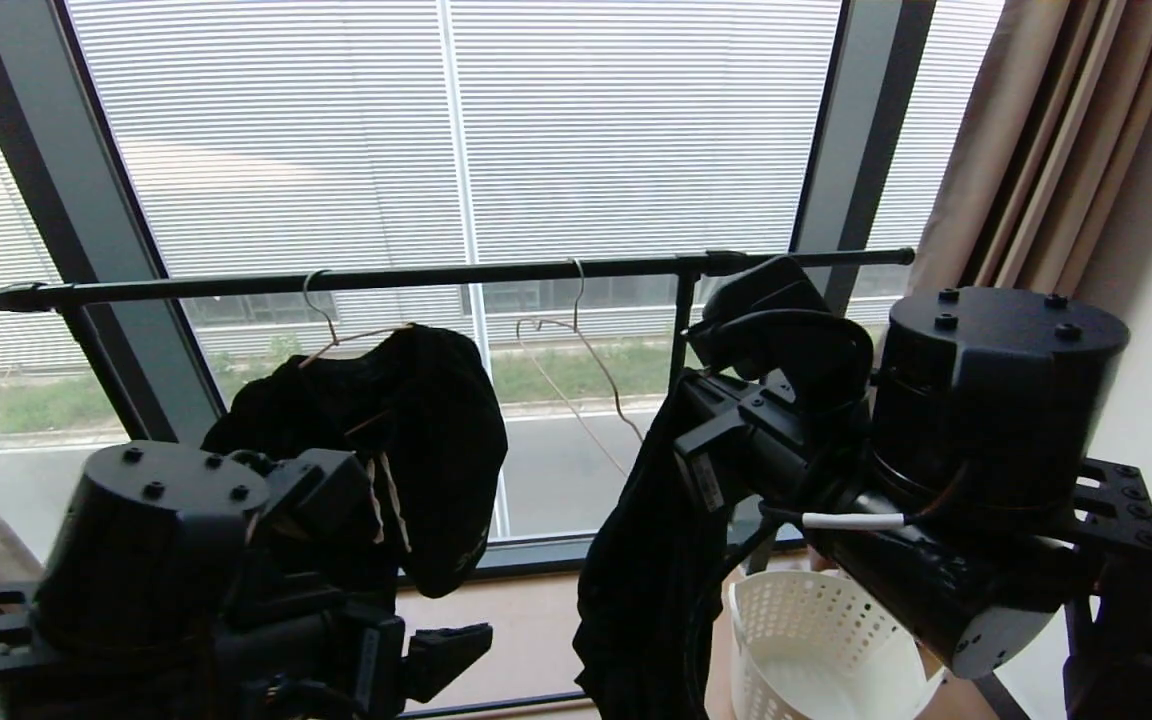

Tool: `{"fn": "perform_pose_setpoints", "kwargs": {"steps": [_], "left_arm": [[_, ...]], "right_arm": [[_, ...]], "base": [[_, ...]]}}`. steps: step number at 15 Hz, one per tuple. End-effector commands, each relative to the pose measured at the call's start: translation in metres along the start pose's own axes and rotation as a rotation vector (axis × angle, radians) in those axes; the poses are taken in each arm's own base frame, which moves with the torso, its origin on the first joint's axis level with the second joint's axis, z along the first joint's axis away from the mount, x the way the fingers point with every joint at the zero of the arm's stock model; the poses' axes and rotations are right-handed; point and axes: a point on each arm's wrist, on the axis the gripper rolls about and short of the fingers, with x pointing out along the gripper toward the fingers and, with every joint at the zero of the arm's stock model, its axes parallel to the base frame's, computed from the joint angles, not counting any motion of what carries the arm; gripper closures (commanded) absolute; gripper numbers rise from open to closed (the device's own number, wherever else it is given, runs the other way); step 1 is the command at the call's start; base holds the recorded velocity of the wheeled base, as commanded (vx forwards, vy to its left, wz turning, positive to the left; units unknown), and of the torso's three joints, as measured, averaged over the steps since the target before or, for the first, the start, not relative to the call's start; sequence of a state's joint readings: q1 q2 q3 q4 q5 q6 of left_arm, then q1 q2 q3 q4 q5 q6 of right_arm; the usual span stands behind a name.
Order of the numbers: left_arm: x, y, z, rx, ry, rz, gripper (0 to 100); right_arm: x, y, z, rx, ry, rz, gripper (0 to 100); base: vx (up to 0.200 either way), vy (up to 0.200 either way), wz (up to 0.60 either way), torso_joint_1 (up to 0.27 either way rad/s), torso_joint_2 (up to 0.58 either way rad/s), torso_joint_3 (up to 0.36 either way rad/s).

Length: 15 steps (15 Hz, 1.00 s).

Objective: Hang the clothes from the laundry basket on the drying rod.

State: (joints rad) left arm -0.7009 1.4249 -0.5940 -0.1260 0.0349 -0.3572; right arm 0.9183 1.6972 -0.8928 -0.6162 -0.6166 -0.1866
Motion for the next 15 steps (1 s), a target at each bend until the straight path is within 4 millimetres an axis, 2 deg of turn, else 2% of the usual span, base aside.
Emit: {"fn": "perform_pose_setpoints", "kwargs": {"steps": [1, 9, 12, 15], "left_arm": [[0.036, -0.022, 0.003, -0.008, 0.084, -0.011, 0], [0.075, -0.038, 0.01, -0.046, 0.131, -0.007, 0], [0.093, -0.031, 0.018, -0.078, 0.091, 0.087, 0], [0.106, -0.021, 0.016, -0.136, 0.11, 0.142, 0]], "right_arm": [[0.002, 0.008, -0.001, -0.009, 0.003, 0.016, 100], [-0.002, 0.014, 0.002, -0.005, -0.012, 0.036, 100], [-0.004, 0.018, 0.005, 0.0, -0.023, 0.048, 100], [-0.001, 0.022, 0.001, 0.001, -0.013, 0.053, 100]], "base": [[0.0, 0.0, 0.0, 0.0, 0.0, 0.0], [0.0, 0.0, 0.0, 0.0, 0.0, 0.0], [0.0, 0.0, 0.0, 0.0, 0.0, 0.0], [0.0, 0.0, 0.0, 0.0, 0.0, 0.0]]}}
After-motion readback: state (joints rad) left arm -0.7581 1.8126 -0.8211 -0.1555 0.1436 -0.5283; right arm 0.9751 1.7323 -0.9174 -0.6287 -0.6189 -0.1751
